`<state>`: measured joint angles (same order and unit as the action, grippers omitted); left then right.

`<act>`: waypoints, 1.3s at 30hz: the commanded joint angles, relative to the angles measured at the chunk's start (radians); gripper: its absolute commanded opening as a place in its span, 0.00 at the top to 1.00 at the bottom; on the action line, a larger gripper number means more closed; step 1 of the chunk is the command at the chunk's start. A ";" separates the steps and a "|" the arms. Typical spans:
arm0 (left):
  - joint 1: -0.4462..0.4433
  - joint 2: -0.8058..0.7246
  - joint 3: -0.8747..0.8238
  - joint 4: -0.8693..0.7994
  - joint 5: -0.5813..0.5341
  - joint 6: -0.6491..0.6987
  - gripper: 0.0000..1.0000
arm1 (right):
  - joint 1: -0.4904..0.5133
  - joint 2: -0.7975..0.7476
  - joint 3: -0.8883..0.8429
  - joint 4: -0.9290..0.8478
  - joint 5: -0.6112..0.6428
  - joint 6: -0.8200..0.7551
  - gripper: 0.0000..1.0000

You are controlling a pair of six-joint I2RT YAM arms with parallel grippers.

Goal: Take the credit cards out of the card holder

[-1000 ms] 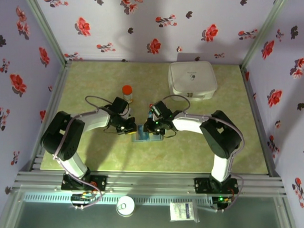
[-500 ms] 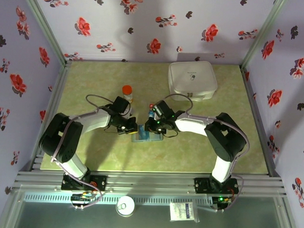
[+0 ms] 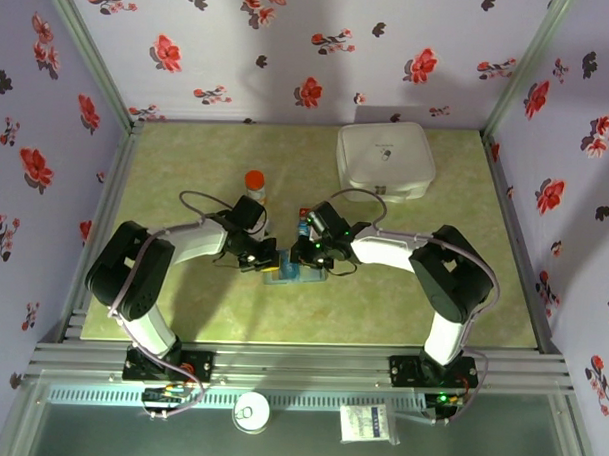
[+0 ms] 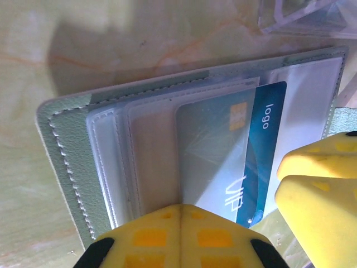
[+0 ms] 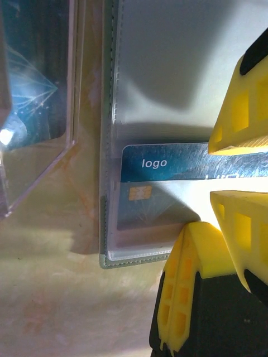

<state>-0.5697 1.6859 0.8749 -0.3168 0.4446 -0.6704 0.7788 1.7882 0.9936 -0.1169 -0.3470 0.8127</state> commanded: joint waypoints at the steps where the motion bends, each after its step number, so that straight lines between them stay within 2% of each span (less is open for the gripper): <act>1: -0.004 0.024 0.012 -0.027 -0.041 0.006 1.00 | -0.007 0.024 -0.005 0.002 -0.015 0.009 0.75; 14: -0.003 0.017 0.025 -0.052 -0.057 0.019 1.00 | -0.012 0.034 -0.014 0.000 -0.007 0.012 0.75; 22: -0.003 0.020 0.023 -0.047 -0.055 0.017 1.00 | -0.015 0.035 -0.029 0.083 -0.073 0.053 0.76; 39: 0.001 0.012 0.031 -0.065 -0.067 0.034 1.00 | -0.037 -0.020 -0.083 0.088 -0.042 0.052 0.92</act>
<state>-0.5694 1.6859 0.8871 -0.3309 0.4107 -0.6662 0.7555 1.7992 0.9379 -0.0082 -0.4194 0.8722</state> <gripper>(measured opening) 0.044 0.085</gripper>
